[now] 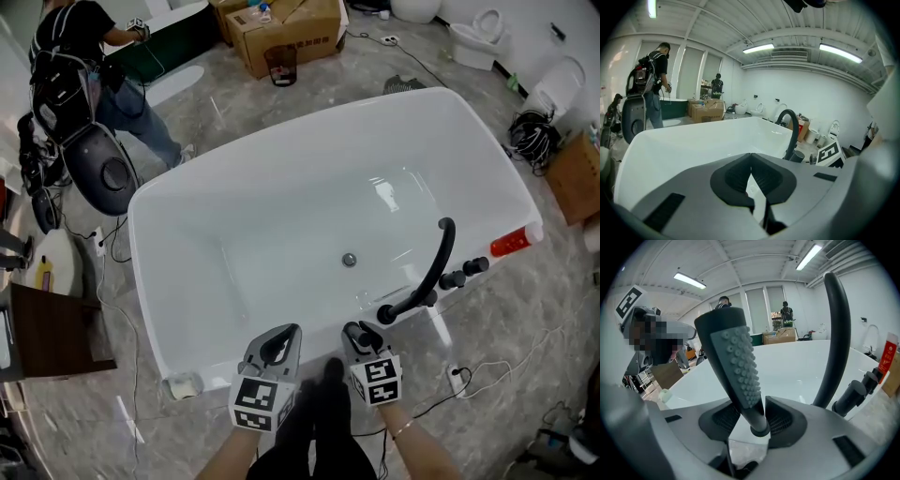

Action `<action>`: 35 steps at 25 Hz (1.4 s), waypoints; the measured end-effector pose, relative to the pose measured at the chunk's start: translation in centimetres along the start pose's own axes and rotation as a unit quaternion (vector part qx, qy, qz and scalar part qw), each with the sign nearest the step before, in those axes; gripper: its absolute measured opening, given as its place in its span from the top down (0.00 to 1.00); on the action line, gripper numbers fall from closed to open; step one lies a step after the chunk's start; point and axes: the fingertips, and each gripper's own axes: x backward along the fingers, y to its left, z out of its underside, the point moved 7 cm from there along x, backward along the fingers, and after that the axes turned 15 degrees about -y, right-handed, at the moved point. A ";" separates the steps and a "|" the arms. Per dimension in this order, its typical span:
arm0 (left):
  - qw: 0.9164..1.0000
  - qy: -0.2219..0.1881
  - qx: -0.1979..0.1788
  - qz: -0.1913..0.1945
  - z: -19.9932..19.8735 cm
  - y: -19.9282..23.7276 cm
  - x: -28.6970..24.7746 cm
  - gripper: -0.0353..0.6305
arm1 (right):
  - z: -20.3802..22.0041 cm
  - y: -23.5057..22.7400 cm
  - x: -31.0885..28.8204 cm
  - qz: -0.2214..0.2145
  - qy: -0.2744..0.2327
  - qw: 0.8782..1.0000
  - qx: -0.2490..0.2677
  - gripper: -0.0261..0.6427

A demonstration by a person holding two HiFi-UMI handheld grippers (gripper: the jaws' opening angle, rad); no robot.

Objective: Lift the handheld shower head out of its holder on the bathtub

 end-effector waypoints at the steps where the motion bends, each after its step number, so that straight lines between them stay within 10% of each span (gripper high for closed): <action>1: 1.000 0.002 0.000 0.000 0.1 0.0 -0.1 0.92 | 0.0 0.0 -0.1 0.000 0.000 1.000 0.000 0.73; 35: 1.000 0.002 0.002 -0.002 -0.5 -0.7 0.9 0.92 | -1.3 0.6 0.8 0.018 -0.013 0.999 0.027 0.75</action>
